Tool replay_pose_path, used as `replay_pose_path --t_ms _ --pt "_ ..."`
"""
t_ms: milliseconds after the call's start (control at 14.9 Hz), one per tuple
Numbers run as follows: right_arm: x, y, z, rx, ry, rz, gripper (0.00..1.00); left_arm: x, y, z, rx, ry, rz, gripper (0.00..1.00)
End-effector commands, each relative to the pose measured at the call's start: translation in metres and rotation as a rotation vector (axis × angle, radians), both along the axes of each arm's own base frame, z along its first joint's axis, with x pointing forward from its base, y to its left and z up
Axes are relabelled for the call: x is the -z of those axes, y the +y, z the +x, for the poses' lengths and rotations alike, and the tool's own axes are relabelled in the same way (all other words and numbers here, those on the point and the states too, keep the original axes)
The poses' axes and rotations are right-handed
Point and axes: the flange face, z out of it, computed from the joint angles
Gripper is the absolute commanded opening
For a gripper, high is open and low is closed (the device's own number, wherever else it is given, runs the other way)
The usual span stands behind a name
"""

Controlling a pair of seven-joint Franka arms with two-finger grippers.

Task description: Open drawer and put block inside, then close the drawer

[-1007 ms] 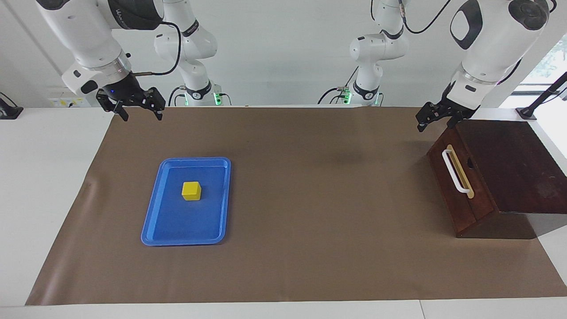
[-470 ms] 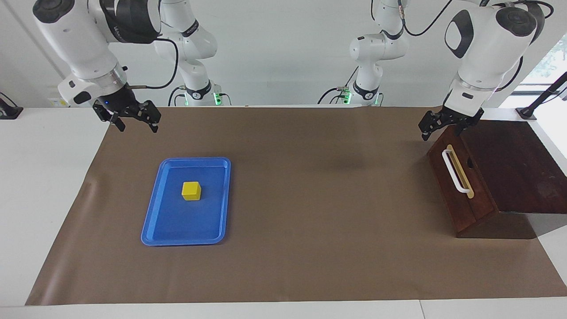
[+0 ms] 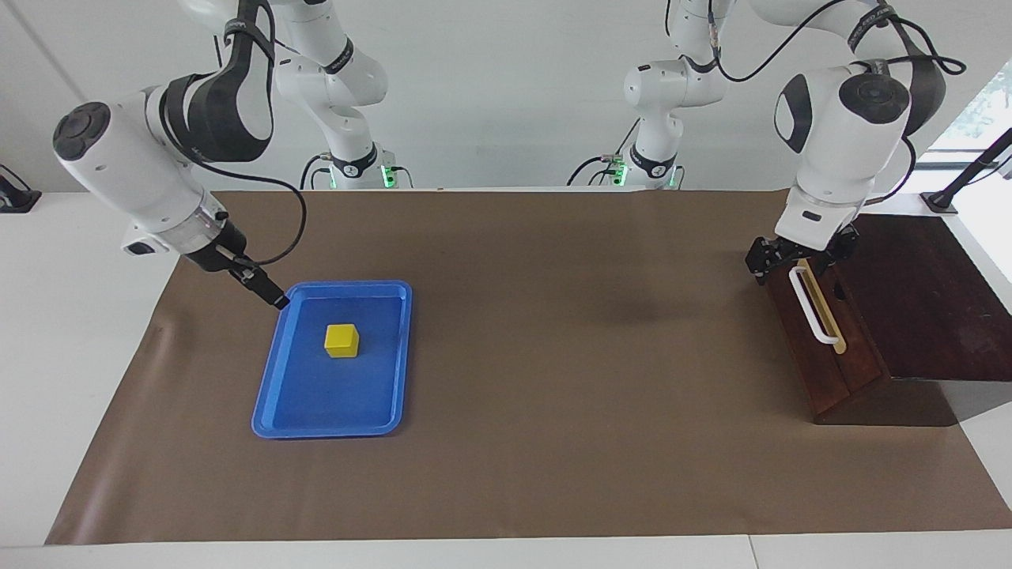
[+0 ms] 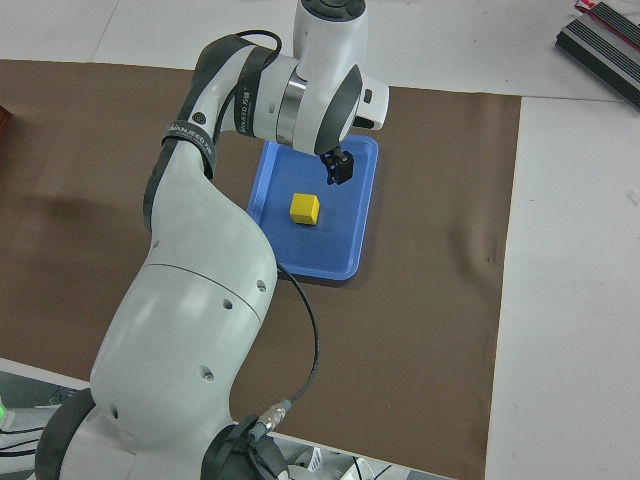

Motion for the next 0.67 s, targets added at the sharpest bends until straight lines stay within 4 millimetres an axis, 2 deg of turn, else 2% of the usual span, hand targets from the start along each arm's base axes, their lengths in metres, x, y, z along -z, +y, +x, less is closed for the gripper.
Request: replay_pose_path --t_ms 0,67,134,201,403,470,604 --pt "0.029 -0.013 0.010 0.263 0.094 0.112 1.00 0.027 0.006 -0.003 0.045 0.001 0.059 1.00" --pt "0.039 -0.017 0.011 0.365 0.147 0.174 1.00 0.037 0.006 -0.005 0.056 0.005 0.069 1.00" --pt "0.060 -0.036 0.013 0.455 0.201 0.256 1.00 0.043 0.008 -0.005 0.056 0.005 0.072 1.00" --pt "0.078 -0.045 0.012 0.485 0.240 0.292 1.00 0.052 0.013 -0.006 0.049 0.004 0.072 1.00" --pt "0.127 -0.046 0.003 0.549 0.329 0.375 1.00 0.072 0.022 -0.003 0.077 0.006 0.113 1.00" --pt "0.141 -0.052 -0.006 0.588 0.354 0.409 1.00 0.077 0.029 -0.004 0.072 -0.005 0.111 1.00" --pt "0.157 -0.049 -0.013 0.595 0.382 0.425 1.00 0.086 0.028 -0.004 0.079 -0.010 0.105 1.00"
